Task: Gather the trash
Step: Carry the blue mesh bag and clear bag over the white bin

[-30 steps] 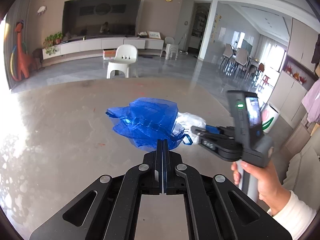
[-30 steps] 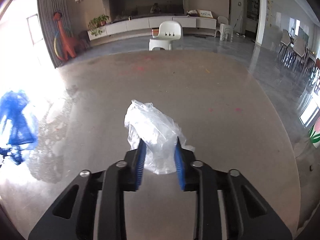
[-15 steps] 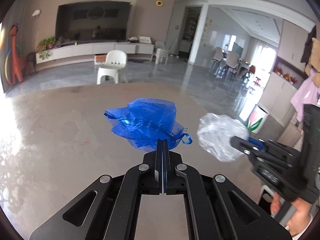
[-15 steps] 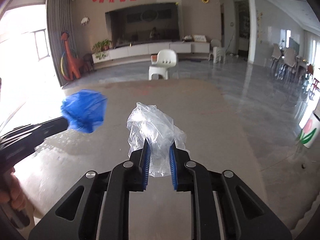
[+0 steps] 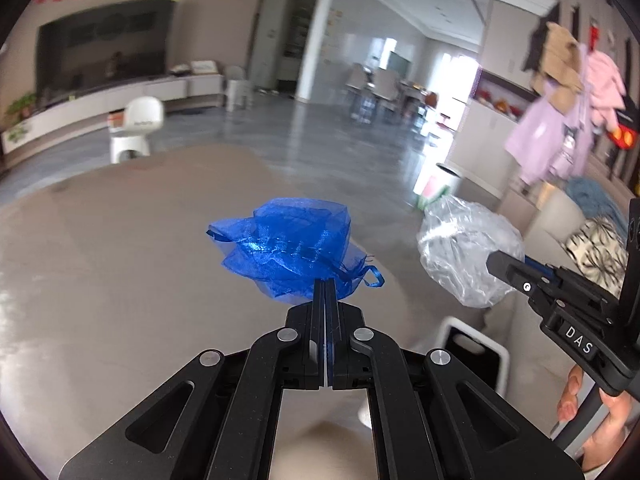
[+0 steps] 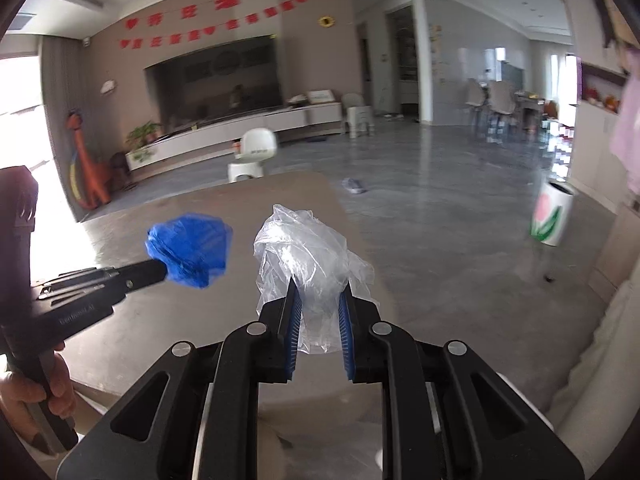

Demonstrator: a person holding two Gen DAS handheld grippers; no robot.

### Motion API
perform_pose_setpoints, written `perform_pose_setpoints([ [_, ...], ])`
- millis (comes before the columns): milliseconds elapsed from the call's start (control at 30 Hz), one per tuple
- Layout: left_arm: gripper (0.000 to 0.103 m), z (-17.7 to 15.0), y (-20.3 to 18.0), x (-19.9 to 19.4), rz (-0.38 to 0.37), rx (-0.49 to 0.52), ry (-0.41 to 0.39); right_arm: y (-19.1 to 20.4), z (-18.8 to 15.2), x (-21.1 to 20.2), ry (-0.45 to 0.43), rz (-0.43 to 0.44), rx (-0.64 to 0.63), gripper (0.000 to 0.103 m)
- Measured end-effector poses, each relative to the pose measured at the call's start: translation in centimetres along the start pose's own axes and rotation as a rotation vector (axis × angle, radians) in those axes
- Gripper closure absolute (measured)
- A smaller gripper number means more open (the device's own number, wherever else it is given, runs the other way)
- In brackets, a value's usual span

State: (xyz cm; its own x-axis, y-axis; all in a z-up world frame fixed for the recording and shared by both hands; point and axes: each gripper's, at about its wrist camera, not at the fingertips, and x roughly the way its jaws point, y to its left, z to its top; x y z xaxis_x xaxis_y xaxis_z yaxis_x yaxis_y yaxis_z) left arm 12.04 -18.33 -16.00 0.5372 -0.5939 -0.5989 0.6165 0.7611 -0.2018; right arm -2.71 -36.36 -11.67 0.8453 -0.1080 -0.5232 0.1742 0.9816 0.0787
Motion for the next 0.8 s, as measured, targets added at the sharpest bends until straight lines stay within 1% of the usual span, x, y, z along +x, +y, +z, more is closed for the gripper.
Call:
perform_pose_setpoints([
  [100, 0.103, -1.0, -3.1, 1.2, -0.057, 0.039, 0.029, -1.8, -1.1, -1.2, 0.000, -0.057, 0.021, 0.084],
  [267, 0.103, -2.4, -8.2, 3.2, -0.155, 0.112, 0.081, -6.0, -3.6, -3.5, 0.018, -0.162, 0.077, 0.084],
  [433, 0.103, -4.0, -13.3, 5.3, -0.238, 0.172, 0.137, -9.1, -5.8, -5.5, 0.026, -0.232, 0.126, 0.084],
  [533, 0.103, -5.1, -16.2, 7.2, -0.273, 0.199, 0.178, -10.7, -6.9, -5.8, 0.033, -0.261, 0.158, 0.084],
  [600, 0.103, -5.5, -17.4, 8.1, -0.286, 0.217, 0.202, -11.7, -7.9, -6.2, 0.037, -0.272, 0.173, 0.084],
  [800, 0.103, -7.3, -21.9, 10.7, -0.309, 0.317, 0.271, -14.6, -10.2, -6.5, 0.055, -0.307, 0.240, 0.084],
])
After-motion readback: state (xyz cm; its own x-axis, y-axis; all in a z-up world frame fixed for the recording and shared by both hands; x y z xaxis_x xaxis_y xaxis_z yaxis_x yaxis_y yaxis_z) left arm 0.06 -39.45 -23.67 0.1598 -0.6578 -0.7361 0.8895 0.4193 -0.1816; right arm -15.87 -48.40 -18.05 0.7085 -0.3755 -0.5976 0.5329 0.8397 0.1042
